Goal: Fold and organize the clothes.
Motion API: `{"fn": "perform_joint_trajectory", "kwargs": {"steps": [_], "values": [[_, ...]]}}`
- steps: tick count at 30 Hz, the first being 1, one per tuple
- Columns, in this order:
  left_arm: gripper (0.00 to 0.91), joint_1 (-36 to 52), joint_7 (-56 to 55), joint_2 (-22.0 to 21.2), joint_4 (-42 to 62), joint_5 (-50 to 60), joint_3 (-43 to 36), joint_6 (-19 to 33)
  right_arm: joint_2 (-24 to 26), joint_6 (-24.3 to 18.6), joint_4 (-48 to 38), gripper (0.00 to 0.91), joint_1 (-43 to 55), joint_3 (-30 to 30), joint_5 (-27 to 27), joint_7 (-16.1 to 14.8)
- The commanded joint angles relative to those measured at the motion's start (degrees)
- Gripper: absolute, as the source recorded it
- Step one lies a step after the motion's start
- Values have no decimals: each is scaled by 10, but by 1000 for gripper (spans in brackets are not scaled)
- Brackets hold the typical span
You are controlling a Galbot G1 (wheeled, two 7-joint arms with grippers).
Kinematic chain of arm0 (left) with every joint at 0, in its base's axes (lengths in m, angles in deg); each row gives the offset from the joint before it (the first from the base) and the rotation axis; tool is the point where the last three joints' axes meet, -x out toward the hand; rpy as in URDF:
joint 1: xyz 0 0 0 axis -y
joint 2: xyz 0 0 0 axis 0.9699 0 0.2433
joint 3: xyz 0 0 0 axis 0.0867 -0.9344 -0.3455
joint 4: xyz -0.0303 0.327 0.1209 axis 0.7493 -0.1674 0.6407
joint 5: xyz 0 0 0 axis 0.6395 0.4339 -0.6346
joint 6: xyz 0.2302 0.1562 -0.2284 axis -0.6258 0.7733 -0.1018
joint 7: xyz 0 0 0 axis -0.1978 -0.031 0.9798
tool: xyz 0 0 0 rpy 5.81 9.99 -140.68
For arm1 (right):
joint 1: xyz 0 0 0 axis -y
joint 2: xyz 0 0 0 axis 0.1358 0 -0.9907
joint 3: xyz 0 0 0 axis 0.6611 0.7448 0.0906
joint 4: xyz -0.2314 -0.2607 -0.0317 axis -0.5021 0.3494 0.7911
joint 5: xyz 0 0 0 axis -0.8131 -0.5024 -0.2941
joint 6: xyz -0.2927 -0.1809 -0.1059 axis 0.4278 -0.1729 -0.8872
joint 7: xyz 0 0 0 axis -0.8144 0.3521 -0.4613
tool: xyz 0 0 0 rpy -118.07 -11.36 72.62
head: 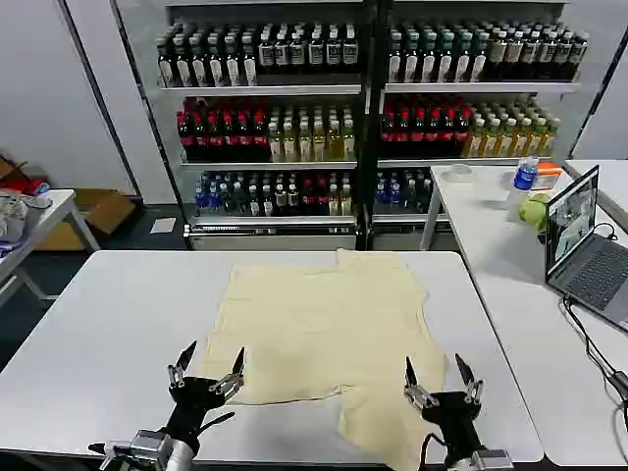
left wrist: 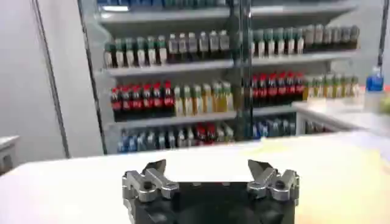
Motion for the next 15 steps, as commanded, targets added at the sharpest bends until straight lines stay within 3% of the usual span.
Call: {"fn": "perform_joint_trajectory", "kwargs": {"steps": [1,8,15], "values": [[907,-13,5,21,11,13,18,-125,2,23,3,907,-78,31,-27,8],[907,-18,11,34,27,13,24,-140,-5,12,-21,907,-100,62,-77,17],[907,-8,10,40,51,4,29,-140,-12,11,-31,907,-102,83,-89,21]]}}
